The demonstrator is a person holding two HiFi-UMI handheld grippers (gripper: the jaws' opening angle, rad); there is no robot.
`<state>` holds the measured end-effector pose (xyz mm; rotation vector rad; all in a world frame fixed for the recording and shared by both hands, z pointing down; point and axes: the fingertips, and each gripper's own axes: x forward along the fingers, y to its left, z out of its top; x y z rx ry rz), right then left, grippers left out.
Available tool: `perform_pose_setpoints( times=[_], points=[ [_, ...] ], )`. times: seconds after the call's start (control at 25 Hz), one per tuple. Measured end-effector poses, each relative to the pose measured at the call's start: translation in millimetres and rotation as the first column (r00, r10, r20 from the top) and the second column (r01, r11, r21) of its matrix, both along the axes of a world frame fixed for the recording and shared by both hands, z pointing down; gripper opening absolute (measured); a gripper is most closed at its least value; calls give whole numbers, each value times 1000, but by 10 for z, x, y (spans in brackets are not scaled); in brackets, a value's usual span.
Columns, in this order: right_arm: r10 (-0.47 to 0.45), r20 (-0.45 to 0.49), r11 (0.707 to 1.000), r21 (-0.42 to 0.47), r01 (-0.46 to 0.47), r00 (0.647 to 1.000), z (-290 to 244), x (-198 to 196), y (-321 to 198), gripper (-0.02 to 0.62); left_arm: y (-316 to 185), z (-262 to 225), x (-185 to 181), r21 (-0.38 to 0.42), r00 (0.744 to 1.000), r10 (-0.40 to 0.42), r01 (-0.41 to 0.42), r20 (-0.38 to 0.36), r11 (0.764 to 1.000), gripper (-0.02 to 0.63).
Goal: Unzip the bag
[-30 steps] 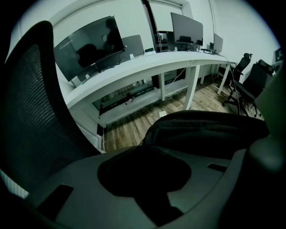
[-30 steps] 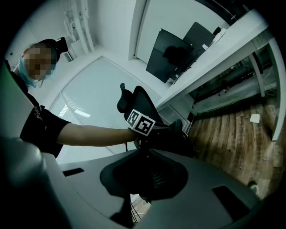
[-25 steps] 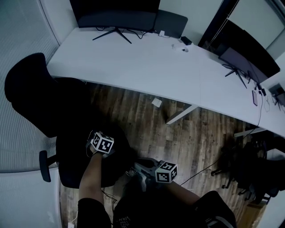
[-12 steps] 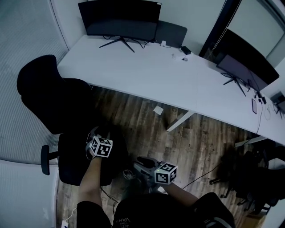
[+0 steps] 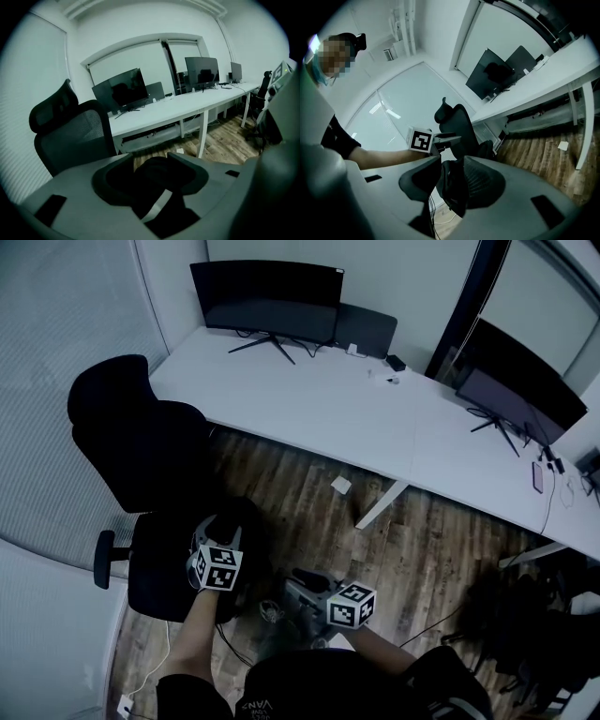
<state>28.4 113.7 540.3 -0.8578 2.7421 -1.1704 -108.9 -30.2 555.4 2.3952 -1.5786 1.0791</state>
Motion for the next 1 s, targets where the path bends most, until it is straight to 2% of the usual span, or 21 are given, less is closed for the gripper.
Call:
perform_pose_setpoints(
  times=[0.16,0.36,0.56,0.76,1.0],
  points=[
    [6,3,999,42,-6,1000,-145,51,161,144,390,-174,29,33,999,-11,12,-36,999,239],
    [18,-1,995,95,-17,1000,-284,175,368,141,843,-412,138,89,997,-25,32,-78,995,200],
    [5,-10,992,124,-4,1000,-383,298,584,92,1284,-613,303,137,994,-36,50,-106,989,144],
    [-5,-2,990,144,5,1000,-479,386,737,67,1673,-708,403,156,990,-61,80,-123,984,87],
    [-15,12,987,160,13,1000,-565,482,852,55,2024,-765,559,174,985,-78,104,-152,979,52]
  ],
)
